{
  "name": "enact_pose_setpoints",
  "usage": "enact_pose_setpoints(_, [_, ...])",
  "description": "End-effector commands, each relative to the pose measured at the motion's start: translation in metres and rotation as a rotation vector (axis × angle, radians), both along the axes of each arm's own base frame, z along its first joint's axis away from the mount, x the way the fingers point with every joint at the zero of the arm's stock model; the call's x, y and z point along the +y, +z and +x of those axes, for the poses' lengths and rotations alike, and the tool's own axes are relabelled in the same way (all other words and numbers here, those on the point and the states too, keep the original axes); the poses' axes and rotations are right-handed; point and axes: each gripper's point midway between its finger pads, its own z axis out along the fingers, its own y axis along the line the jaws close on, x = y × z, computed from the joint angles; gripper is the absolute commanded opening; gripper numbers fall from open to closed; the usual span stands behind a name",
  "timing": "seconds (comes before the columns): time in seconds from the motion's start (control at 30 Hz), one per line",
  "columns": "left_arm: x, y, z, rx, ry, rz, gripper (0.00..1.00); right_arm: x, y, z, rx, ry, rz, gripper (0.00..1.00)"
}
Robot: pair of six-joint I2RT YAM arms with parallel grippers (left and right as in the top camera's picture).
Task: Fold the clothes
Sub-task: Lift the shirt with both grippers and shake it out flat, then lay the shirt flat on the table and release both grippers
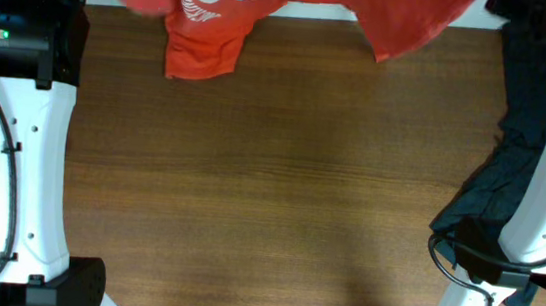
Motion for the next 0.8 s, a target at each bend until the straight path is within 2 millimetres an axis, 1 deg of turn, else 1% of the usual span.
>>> enact_pose_setpoints(0.0, [0.011,-0.060,0.008,0.219,0.041,0.000,0.01,-0.004,-0.079,0.009,0.260,-0.011,0.019,0.04])
enact_pose_setpoints(0.03, [0.011,-0.090,0.010,0.324,0.042,0.001,0.01,-0.002,-0.106,0.007,0.358,-0.001,0.026,0.04])
enact_pose_setpoints(0.07, [0.011,-0.116,0.010,0.415,0.040,0.001,0.01,0.001,-0.127,0.004,0.436,0.033,0.028,0.04])
enact_pose_setpoints(0.1, [0.010,-0.137,0.009,0.491,0.040,0.000,0.01,0.007,-0.139,0.007,0.468,0.083,0.033,0.04])
enact_pose_setpoints(0.13, [0.010,-0.153,0.008,0.545,0.044,-0.011,0.01,0.014,-0.147,0.007,0.491,0.107,0.055,0.04])
enact_pose_setpoints(0.2, [0.010,-0.189,0.004,0.666,0.047,-0.035,0.01,0.021,-0.164,0.005,0.552,0.123,0.065,0.04])
enact_pose_setpoints(0.23, [0.008,-0.200,0.003,0.703,0.031,-0.046,0.01,0.022,-0.167,0.004,0.563,0.125,0.065,0.04])
enact_pose_setpoints(0.3, [0.000,-0.214,-0.001,0.757,-0.026,-0.077,0.01,0.022,-0.173,0.003,0.584,0.129,0.063,0.04])
enact_pose_setpoints(0.37, [0.005,-0.228,-0.015,0.833,-0.016,-0.101,0.01,0.023,-0.176,0.000,0.597,0.143,0.055,0.04])
enact_pose_setpoints(0.43, [0.002,-0.239,-0.024,0.890,-0.035,-0.115,0.01,0.023,-0.183,-0.004,0.631,0.143,0.059,0.04])
enact_pose_setpoints(0.47, [0.001,-0.243,-0.026,0.907,-0.039,-0.119,0.01,0.022,-0.195,-0.008,0.676,0.141,0.064,0.04])
enact_pose_setpoints(0.5, [-0.002,-0.248,-0.028,0.922,-0.051,-0.126,0.01,0.022,-0.211,-0.014,0.737,0.141,0.072,0.04])
enact_pose_setpoints(0.53, [-0.002,-0.256,-0.029,0.945,-0.053,-0.130,0.01,0.023,-0.231,-0.022,0.812,0.144,0.079,0.04])
enact_pose_setpoints(0.57, [-0.002,-0.266,-0.031,0.969,-0.048,-0.139,0.01,0.023,-0.244,-0.029,0.864,0.150,0.082,0.04])
enact_pose_setpoints(0.6, [-0.003,-0.281,-0.035,1.007,-0.038,-0.155,0.01,0.023,-0.256,-0.036,0.914,0.149,0.084,0.04])
enact_pose_setpoints(0.63, [-0.004,-0.300,-0.041,1.057,-0.038,-0.168,0.01,0.023,-0.264,-0.040,0.943,0.162,0.082,0.04])
enact_pose_setpoints(0.67, [-0.007,-0.321,-0.047,1.108,-0.041,-0.191,0.01,0.024,-0.269,-0.044,0.964,0.161,0.085,0.04])
enact_pose_setpoints(0.73, [-0.015,-0.356,-0.057,1.181,-0.063,-0.224,0.01,0.024,-0.274,-0.047,0.985,0.161,0.088,0.04])
enact_pose_setpoints(0.77, [-0.019,-0.380,-0.066,1.229,-0.069,-0.241,0.01,0.024,-0.277,-0.051,1.005,0.161,0.091,0.04])
